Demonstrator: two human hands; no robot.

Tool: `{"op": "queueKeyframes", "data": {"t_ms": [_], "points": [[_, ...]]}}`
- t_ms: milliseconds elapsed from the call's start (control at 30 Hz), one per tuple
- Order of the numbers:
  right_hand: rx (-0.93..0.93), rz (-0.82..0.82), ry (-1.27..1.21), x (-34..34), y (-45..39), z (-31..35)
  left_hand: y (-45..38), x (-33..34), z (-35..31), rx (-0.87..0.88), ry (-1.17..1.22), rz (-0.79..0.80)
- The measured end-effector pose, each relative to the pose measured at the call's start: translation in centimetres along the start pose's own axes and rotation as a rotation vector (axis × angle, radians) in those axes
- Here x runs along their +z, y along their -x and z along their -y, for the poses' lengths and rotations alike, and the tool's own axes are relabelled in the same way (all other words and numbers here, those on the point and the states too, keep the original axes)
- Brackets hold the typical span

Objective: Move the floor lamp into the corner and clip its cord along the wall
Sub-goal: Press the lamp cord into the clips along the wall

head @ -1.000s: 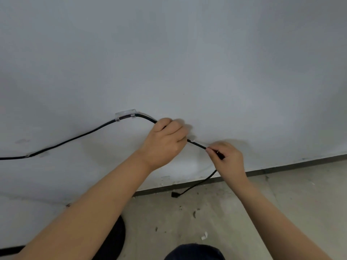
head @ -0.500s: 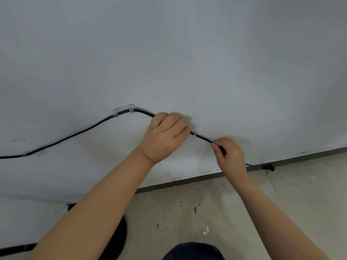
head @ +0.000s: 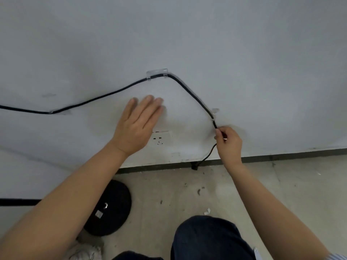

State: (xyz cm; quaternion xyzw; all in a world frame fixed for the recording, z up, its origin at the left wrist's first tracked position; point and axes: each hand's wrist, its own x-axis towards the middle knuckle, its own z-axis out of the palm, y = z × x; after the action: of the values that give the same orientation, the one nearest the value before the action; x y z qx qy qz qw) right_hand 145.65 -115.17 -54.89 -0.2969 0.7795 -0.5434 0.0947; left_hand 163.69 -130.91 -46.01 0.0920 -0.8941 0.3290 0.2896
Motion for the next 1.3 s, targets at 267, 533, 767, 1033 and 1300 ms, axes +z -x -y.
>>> {"op": "queueKeyframes", "data": {"t_ms": [267,533,767,1033,1300], "points": [[0.081,0.119,0.114,2.4,1.1,-1.0,4.2,0.6,1.0,-0.229,-0.014,0.079],[0.268,0.393,0.203,6.6,2.8,-3.1,9.0,2.7,1.7,-0.27,-0.034,0.169],[0.385,0.559,0.144,8.6,2.8,-4.0,10.1,4.4,0.1,-0.373,0.04,0.054],[0.498,0.727,-0.27,9.6,2.9,-4.1,15.1,6.1,-12.5,-0.573,0.858,0.635],[0.313,0.545,-0.243,9.9,3.2,-3.4,15.0,7.5,-13.1,-1.061,1.164,0.629]]}}
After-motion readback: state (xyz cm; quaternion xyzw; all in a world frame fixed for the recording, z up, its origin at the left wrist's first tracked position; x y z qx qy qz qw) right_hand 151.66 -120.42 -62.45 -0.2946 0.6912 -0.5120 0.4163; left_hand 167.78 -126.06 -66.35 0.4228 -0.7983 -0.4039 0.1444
